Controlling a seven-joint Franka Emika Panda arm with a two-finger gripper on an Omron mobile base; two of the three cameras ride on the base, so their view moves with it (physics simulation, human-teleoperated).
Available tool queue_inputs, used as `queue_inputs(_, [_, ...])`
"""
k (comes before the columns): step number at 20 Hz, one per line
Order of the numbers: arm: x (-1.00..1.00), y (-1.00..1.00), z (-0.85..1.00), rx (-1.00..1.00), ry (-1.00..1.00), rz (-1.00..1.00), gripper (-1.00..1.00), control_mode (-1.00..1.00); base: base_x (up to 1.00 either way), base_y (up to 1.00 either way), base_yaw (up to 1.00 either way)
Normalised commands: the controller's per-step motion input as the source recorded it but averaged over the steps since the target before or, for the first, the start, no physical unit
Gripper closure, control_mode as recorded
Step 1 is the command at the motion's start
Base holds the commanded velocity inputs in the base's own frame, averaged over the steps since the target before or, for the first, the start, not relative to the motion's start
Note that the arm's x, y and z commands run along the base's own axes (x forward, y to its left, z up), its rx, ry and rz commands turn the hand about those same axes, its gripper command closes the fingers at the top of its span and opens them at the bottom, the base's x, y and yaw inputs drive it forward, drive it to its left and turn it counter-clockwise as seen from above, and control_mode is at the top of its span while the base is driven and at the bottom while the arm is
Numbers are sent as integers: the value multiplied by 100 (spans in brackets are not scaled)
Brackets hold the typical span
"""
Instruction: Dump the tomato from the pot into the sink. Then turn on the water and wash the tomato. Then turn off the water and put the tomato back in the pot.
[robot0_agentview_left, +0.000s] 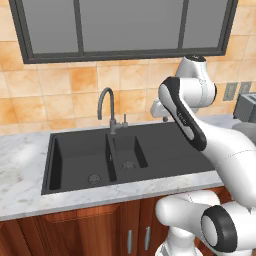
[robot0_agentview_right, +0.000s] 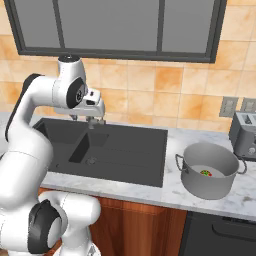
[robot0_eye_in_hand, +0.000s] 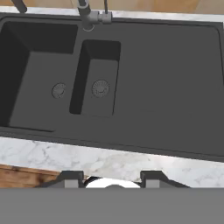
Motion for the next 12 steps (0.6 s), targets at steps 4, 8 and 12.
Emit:
queue_inputs(4, [-19, -3, 0, 0, -1, -3, -100, -100, 0, 0, 0])
queue_inputs(8, [-39, -44, 1, 0, -1, -8, -100, -100, 0, 0, 0])
queue_inputs(12, [-39, -82, 8, 0, 0, -2, -100, -100, 0, 0, 0])
